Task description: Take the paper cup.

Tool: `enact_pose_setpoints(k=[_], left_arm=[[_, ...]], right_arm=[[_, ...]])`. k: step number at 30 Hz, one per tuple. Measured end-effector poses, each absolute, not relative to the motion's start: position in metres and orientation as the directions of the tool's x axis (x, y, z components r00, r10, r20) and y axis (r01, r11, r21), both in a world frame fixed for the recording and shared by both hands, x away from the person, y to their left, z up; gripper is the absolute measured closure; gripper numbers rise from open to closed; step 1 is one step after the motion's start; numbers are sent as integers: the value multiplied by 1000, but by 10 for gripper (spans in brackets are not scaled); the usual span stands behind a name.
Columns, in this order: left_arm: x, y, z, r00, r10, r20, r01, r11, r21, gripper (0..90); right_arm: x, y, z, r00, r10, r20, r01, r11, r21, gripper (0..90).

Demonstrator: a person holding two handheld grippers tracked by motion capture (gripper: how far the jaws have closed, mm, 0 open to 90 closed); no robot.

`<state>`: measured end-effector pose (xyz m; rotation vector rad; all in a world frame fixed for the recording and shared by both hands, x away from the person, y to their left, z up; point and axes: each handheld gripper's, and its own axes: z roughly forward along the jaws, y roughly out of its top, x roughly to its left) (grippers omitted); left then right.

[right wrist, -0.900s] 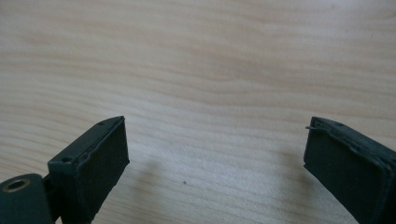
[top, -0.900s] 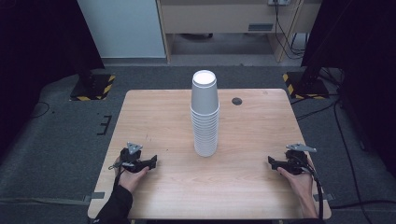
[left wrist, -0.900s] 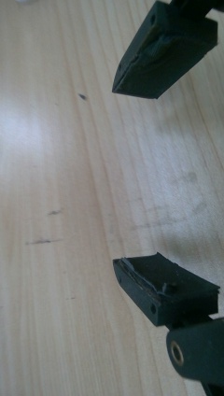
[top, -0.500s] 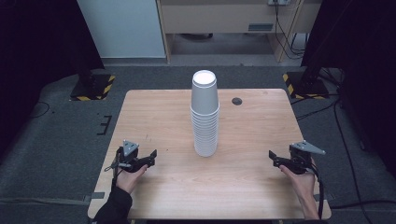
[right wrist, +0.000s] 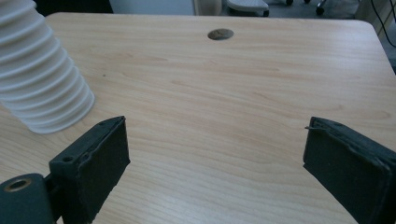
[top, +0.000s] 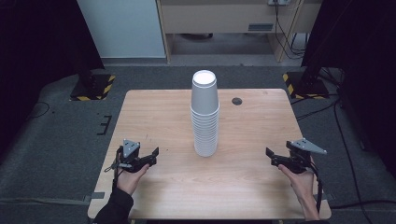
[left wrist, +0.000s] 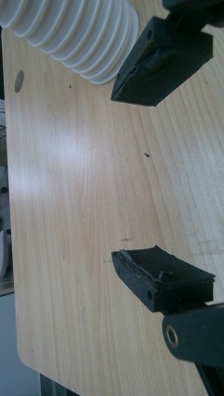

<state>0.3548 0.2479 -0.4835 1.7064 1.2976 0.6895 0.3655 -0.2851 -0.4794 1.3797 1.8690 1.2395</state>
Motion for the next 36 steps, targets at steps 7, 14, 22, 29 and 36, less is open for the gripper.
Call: enact_pose_setpoints(k=[7, 14, 22, 29, 36], left_arm=[[351, 246, -476, 326, 941, -90, 445, -68, 893, 209], [348, 245, -467, 352, 930, -104, 412, -54, 909, 211], [345, 241, -454, 375, 919, -123, 370, -27, 928, 215], [344, 237, -445, 400, 906, -136, 345, -11, 939, 216], [342, 235, -437, 419, 896, -147, 323, 4, 946, 221]], right_arm=[[362, -274, -466, -395, 911, 123, 429, 64, 901, 71], [359, -261, -451, -424, 896, 136, 397, 49, 916, 78], [356, -252, -435, -453, 880, 140, 352, 33, 935, 79], [355, -251, -427, -468, 873, 140, 332, 27, 943, 78], [355, -250, -418, -479, 868, 130, 311, 30, 950, 81]])
